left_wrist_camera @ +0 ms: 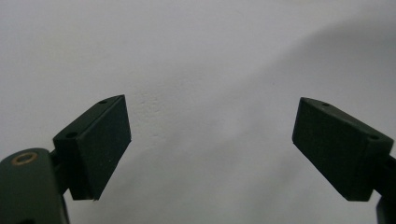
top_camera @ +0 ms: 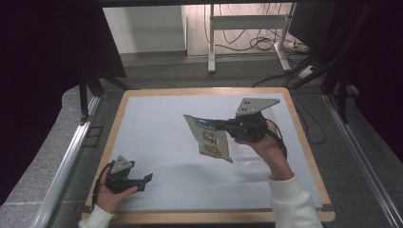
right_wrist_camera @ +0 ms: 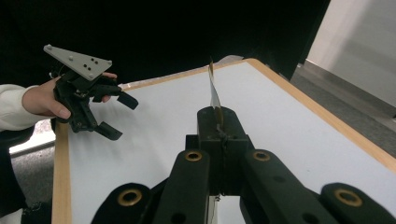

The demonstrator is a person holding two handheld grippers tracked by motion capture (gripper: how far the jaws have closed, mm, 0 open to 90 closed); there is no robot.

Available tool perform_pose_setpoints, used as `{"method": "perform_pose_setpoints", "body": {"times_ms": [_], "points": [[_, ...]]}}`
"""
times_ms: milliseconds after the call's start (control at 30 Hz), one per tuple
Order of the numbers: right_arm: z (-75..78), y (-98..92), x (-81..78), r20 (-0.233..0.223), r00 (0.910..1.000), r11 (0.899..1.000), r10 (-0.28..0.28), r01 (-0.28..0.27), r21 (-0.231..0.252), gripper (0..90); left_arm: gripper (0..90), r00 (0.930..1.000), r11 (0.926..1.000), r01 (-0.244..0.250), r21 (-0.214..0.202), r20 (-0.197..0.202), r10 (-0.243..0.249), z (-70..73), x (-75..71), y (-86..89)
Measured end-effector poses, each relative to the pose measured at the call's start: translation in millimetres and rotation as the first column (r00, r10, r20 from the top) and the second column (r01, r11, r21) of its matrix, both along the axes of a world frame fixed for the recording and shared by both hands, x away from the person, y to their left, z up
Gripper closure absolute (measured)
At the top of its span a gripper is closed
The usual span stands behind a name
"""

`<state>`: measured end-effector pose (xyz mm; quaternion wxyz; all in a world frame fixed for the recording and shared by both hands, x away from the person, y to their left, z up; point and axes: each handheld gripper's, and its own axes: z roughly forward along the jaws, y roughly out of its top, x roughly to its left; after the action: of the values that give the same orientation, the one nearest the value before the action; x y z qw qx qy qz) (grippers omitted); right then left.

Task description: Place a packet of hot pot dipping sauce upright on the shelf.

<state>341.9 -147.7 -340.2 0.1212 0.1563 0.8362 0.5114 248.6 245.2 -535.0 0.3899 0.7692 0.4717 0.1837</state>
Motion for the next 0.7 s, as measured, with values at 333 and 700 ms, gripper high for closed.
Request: {"method": "perform_pose_setpoints", "body": {"times_ms": [333, 700], "points": [[8.6, -23.3, -1.9, 0.017, 0.9992, 0.999, -0.037, 0.036, 0.023, 89.5, 11.5, 1.0, 1.0, -0.001, 0.002, -0.002, 0.001, 0.1, 0.1, 0.1], [13.5, -49.6, -2.9, 0.033, 0.9967, 0.997, -0.074, 0.073, 0.021, 89.5, 11.5, 1.0, 1.0, 0.0, 0.005, -0.003, 0.0, -0.2, 0.3, -0.2]]}}
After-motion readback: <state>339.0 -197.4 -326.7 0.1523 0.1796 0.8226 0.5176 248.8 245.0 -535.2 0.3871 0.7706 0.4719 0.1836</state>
